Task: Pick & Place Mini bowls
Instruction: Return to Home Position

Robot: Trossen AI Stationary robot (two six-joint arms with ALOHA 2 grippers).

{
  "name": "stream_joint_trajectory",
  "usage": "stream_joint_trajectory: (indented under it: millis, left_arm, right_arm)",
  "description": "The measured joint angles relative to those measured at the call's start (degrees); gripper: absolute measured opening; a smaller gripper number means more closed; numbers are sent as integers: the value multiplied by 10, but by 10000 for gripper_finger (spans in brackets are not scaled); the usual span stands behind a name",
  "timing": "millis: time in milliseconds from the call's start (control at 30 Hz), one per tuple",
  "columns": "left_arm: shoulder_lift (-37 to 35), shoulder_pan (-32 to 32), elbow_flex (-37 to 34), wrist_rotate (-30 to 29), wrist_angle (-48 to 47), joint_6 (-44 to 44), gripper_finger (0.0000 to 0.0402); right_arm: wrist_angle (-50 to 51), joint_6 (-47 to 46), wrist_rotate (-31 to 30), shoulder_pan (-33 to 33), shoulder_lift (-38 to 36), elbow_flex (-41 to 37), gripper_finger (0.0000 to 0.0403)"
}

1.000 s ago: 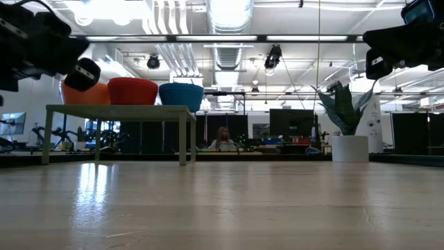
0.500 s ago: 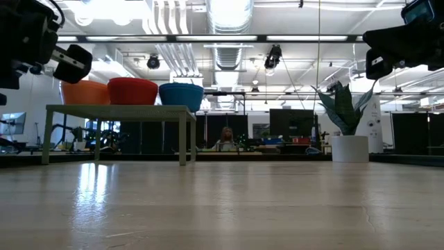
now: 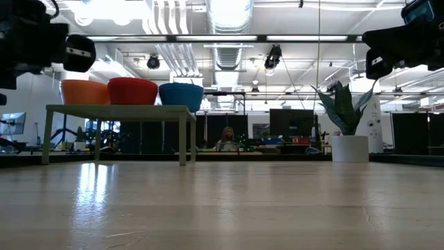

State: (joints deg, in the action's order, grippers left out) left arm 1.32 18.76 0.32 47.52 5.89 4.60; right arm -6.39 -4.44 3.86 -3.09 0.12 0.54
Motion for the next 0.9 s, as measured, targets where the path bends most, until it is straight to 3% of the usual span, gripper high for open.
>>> stream_joint_trajectory:
  millis: [167, 267, 433, 900]
  left_arm:
    - [0, 0, 0, -106, -2, 14, 0]
    - [0, 0, 0, -137, -2, 17, 0]
    - [0, 0, 0, -141, -5, 45, 0]
    - [0, 0, 0, -142, -6, 13, 0]
  right_arm:
    - [-1, 22, -3, 0, 0, 0, 8]
    - [-1, 5, -12, 0, 0, 0, 8]
    - [2, 3, -12, 0, 1, 0, 8]
    - [2, 1, -10, 0, 1, 0, 8]
